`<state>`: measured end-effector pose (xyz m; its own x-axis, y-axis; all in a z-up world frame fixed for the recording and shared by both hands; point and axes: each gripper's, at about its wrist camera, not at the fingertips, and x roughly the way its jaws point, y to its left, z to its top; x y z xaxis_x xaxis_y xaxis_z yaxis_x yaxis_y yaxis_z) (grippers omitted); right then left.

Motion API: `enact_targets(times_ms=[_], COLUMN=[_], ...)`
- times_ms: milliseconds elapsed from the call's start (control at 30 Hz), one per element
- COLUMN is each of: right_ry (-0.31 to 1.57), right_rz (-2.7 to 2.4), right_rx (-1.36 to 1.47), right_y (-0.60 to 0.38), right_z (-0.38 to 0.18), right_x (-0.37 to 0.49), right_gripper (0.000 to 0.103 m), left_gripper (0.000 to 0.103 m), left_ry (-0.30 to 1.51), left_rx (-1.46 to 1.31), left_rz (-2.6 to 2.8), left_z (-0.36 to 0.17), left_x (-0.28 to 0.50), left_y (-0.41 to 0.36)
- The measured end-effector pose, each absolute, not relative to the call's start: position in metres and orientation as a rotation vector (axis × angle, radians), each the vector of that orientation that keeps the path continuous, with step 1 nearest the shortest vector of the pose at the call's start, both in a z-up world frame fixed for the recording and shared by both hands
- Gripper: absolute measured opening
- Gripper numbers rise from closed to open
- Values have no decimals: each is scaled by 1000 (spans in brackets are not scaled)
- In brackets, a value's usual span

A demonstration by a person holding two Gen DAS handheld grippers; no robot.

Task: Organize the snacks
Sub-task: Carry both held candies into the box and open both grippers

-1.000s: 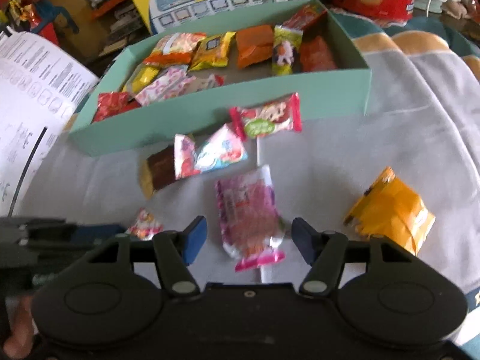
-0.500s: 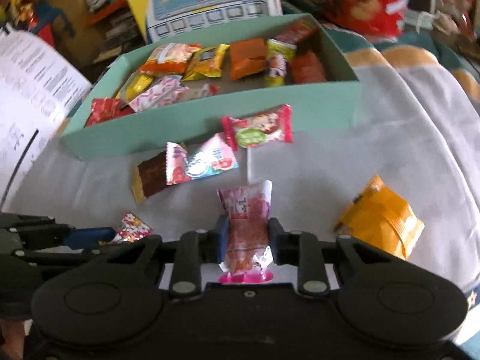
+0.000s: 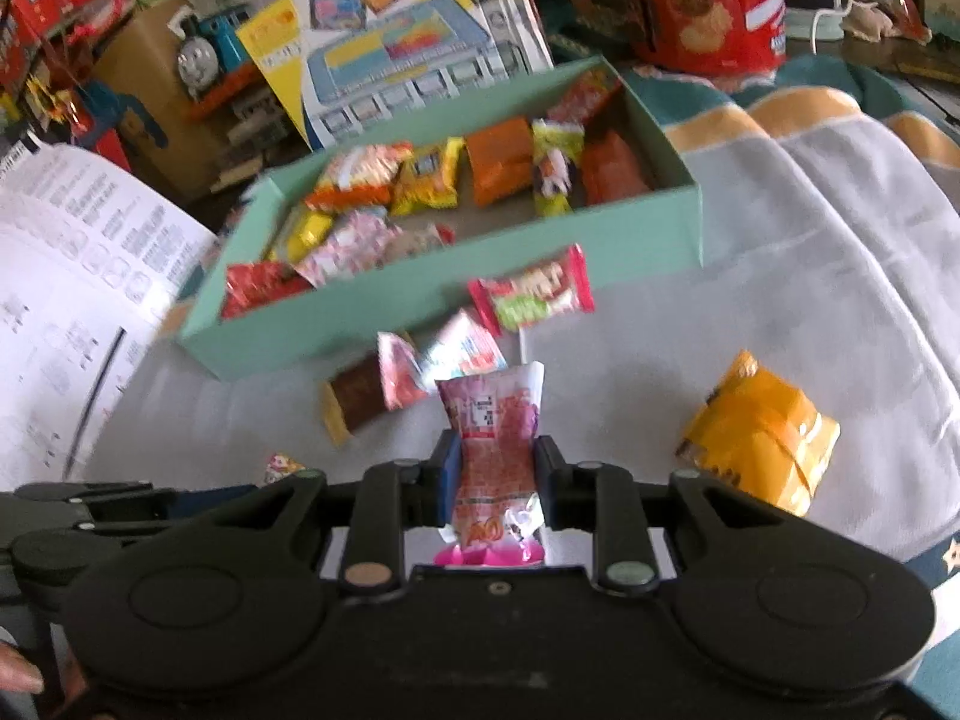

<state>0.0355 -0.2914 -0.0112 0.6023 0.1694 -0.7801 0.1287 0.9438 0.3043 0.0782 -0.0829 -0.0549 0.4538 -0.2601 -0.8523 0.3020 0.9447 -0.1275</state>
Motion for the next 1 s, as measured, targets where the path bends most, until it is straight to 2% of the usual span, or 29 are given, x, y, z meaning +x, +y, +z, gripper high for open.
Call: enact_targets(times_ms=[400, 867, 900, 933, 967, 1000], right_ry=[843, 896, 897, 899, 894, 881], right_rz=[22, 12, 15, 11, 10, 10], right_rx=[384, 429, 430, 435, 444, 453], right_y=[-313, -325, -325, -326, -326, -328], right_z=[23, -10, -12, -12, -11, -10], right_x=[110, 208, 211, 213, 213, 212], right_gripper=[25, 27, 32, 37, 40, 43], left_gripper=[25, 22, 24, 33, 45, 69], left_ry=[870, 940, 942, 940, 941, 940], left_rx=[-24, 10, 11, 16, 25, 28], left_rz=[-311, -343, -337, -326, -310, -296], left_z=[11, -28, -30, -30, -31, -30], left_x=[166, 270, 275, 277, 279, 279], left_y=[-75, -125, -128, -129, -130, -129])
